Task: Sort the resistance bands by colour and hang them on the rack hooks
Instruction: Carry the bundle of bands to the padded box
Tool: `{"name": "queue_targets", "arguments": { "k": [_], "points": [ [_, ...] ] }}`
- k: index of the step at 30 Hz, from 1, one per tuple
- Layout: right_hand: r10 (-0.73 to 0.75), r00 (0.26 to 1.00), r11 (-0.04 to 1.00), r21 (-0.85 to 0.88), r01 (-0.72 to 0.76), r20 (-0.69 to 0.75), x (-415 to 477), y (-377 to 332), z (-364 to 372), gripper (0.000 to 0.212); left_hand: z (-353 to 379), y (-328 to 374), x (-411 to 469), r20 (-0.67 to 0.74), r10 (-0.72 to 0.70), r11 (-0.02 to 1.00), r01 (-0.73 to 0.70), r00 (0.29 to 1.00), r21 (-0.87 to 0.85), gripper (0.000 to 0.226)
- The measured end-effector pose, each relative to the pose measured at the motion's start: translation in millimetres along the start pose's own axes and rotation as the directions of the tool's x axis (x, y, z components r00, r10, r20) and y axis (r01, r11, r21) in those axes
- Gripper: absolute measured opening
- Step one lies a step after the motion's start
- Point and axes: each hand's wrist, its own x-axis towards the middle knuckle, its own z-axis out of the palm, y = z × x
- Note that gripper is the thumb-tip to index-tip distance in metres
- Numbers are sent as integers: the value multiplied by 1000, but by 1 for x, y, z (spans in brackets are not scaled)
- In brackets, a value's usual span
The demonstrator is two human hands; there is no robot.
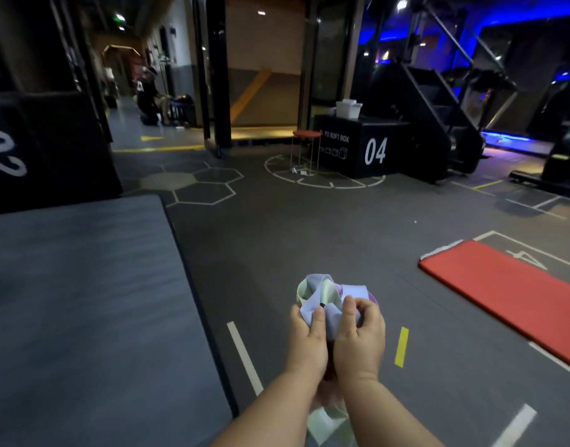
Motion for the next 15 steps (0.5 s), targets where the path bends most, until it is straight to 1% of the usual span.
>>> {"name": "queue_targets", "arguments": {
  "k": [2,3,6,7,9,12,15],
  "points": [
    [-29,999,999,27,28,21,-3,-28,10,50,-16,24,-6,-13,33,999,-33,999,-14,45],
    [-44,999,998,39,43,30,-5,-43,15,46,-26,35,-9,-23,48,999,-49,999,-23,46],
    [-76,995,994,83,71,63,-14,-87,29,22,-53,64,-15,-54,93,995,-96,994,-42,40],
    [-97,993,992,92,91,72,-18,-101,34,19,-63,72,-16,-68,108,992,-112,992,-54,39],
    [-126,988,986,119,115,93,-26,-123,44,17,-81,87,-20,-91,131,987,-139,987,-81,38],
    [-150,979,977,171,125,141,-42,-158,66,14,-116,109,-25,-139,188,977,-199,972,-73,37],
    [-194,966,967,199,159,170,-59,-187,95,15,-155,125,-29,-214,234,965,-253,948,-65,22]
  ]
}}
